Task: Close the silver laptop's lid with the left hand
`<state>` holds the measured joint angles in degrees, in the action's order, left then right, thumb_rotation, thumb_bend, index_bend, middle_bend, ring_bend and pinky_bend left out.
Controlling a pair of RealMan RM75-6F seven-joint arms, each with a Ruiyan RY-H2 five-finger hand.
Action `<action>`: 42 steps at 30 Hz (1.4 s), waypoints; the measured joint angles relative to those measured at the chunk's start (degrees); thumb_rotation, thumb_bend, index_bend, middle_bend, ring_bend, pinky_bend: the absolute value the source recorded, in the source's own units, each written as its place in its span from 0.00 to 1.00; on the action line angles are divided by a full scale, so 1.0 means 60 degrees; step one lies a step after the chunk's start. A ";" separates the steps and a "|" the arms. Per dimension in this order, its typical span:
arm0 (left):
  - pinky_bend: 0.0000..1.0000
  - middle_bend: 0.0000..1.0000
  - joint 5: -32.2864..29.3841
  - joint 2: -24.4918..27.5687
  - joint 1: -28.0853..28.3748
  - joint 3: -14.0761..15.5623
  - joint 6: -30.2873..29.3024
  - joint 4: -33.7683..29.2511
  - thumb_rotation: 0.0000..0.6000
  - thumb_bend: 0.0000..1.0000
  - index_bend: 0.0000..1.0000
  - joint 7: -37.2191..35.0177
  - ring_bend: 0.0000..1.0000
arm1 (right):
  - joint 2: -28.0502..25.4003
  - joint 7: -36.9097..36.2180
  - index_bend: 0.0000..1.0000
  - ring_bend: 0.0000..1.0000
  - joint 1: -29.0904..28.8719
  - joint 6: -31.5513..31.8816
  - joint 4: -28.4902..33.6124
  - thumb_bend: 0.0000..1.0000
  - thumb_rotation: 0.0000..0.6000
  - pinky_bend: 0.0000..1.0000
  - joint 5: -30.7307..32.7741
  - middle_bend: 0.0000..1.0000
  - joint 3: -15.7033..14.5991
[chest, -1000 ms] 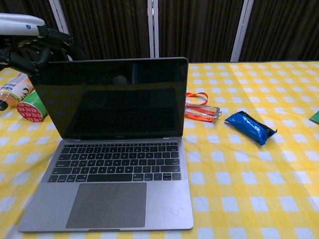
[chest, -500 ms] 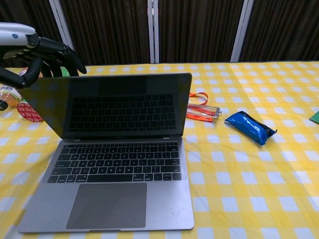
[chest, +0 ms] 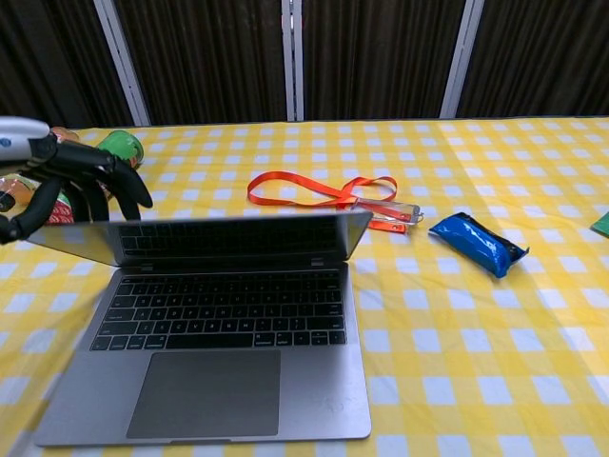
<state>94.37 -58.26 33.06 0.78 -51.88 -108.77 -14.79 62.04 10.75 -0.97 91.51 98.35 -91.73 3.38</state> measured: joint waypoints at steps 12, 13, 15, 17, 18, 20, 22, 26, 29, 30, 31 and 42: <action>0.35 0.27 0.0278 -0.1019 0.0189 0.0524 0.0316 0.0585 1.00 1.00 0.23 0.0029 0.33 | -0.0091 -0.0160 0.04 0.00 0.0043 0.0087 0.0050 0.00 1.00 0.00 -0.0013 0.00 0.0009; 0.35 0.27 0.0250 -0.1134 0.0205 0.0558 0.0376 0.0614 1.00 1.00 0.23 0.0114 0.33 | -0.0100 -0.0182 0.04 0.00 0.0048 0.0100 0.0052 0.00 1.00 0.00 -0.0015 0.00 0.0011; 0.35 0.27 0.0194 -0.1316 0.0225 0.0602 0.0461 0.0671 1.00 1.00 0.23 0.0243 0.33 | -0.0121 -0.0223 0.04 0.00 0.0058 0.0125 0.0058 0.00 1.00 0.00 -0.0020 0.00 0.0015; 0.35 0.27 0.0114 -0.1525 0.0248 0.0646 0.0553 0.0745 1.00 1.00 0.24 0.0379 0.33 | -0.0141 -0.0271 0.04 0.00 0.0069 0.0146 0.0062 0.00 1.00 0.00 -0.0021 0.00 0.0019; 0.35 0.27 0.0079 -0.1618 0.0258 0.0661 0.0586 0.0783 1.00 1.00 0.24 0.0431 0.33 | -0.0149 -0.0290 0.04 0.00 0.0073 0.0153 0.0065 0.00 1.00 0.00 -0.0021 0.00 0.0021; 0.35 0.27 -0.0007 -0.1808 0.0281 0.0694 0.0665 0.0879 1.00 1.00 0.24 0.0545 0.33 | -0.0164 -0.0322 0.04 0.00 0.0080 0.0167 0.0069 0.00 1.00 0.00 -0.0017 0.00 0.0026; 0.35 0.27 -0.0089 -0.1962 0.0301 0.0720 0.0734 0.0972 1.00 1.00 0.24 0.0656 0.33 | -0.0178 -0.0358 0.04 0.00 0.0085 0.0171 0.0070 0.00 1.00 0.00 -0.0006 0.00 0.0031; 0.35 0.27 -0.0308 -0.2255 0.0343 0.0770 0.0912 0.1175 1.00 1.00 0.24 0.0909 0.33 | -0.0204 -0.0430 0.04 0.00 0.0084 0.0154 0.0063 0.00 1.00 0.00 0.0029 0.00 0.0042; 0.35 0.27 -0.0474 -0.2399 0.0366 0.0798 0.1014 0.1295 1.00 1.00 0.24 0.1065 0.33 | -0.0211 -0.0448 0.04 0.00 0.0080 0.0141 0.0059 0.00 1.00 0.00 0.0048 0.00 0.0048; 0.35 0.27 -0.0517 -0.2430 0.0372 0.0808 0.1045 0.1318 1.00 1.00 0.24 0.1089 0.33 | -0.0210 -0.0449 0.04 0.00 0.0079 0.0136 0.0059 0.00 1.00 0.00 0.0053 0.00 0.0050; 0.35 0.27 -0.0579 -0.2474 0.0379 0.0830 0.1102 0.1354 1.00 1.00 0.24 0.1101 0.33 | -0.0209 -0.0449 0.04 0.00 0.0075 0.0123 0.0061 0.00 1.00 0.00 0.0056 0.00 0.0048; 0.34 0.27 -0.0262 -0.2212 0.0256 0.0834 0.0151 0.1285 1.00 1.00 0.25 0.0381 0.33 | -0.0245 -0.0503 0.04 0.00 0.0093 0.0161 0.0078 0.00 1.00 0.00 0.0055 0.00 0.0060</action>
<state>92.80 -71.53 34.59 5.79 -50.98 -101.07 -12.50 60.57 7.74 -0.41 92.48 98.82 -91.40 3.74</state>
